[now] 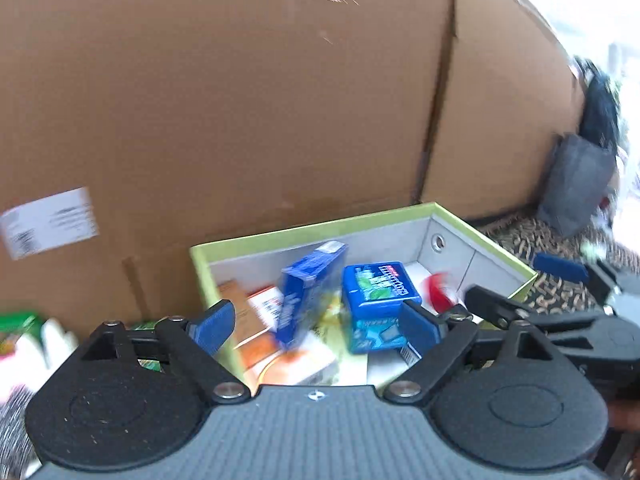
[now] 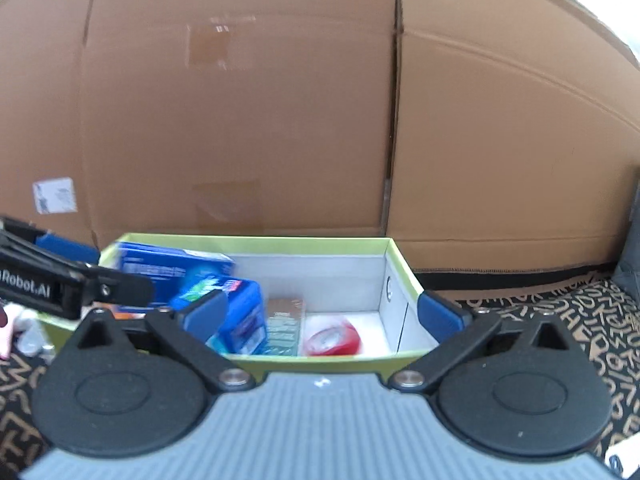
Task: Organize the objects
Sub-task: 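Open both grippers releasing the blue box and tape into the shoebox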
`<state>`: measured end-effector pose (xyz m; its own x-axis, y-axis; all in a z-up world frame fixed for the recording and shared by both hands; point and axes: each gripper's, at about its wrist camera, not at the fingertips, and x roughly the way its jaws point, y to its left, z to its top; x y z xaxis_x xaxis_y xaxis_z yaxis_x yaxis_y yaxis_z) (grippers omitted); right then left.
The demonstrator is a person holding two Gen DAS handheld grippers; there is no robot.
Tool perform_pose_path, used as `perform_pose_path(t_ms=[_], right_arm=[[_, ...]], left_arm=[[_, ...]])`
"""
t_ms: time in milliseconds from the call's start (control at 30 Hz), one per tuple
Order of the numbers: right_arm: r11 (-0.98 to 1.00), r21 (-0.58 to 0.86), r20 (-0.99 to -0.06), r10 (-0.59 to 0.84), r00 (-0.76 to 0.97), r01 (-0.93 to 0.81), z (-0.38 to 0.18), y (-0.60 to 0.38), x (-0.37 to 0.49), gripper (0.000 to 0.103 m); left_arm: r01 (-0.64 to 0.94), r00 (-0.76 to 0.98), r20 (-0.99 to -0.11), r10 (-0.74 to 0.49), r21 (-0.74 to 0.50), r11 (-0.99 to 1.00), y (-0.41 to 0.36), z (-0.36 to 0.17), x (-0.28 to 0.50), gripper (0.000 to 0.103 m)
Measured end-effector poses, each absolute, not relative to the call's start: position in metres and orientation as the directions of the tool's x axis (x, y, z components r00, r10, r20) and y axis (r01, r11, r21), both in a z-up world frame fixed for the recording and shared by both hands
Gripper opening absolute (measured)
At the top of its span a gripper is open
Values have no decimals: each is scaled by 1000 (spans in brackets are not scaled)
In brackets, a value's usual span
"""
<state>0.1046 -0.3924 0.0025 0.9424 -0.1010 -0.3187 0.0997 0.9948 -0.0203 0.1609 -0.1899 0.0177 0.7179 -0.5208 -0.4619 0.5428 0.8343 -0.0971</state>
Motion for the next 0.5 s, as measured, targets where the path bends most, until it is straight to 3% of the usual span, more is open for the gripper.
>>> perform_pose_path(t_ms=[233, 500], right_arm=[[996, 73, -308, -19, 951, 43, 12, -363, 51, 103], [986, 164, -384, 98, 918, -36, 1, -332, 35, 103]], left_arm=[[433, 798, -390, -460, -160, 887, -124, 23, 103, 101], [316, 780, -483, -398, -244, 917, -56, -10, 60, 101]])
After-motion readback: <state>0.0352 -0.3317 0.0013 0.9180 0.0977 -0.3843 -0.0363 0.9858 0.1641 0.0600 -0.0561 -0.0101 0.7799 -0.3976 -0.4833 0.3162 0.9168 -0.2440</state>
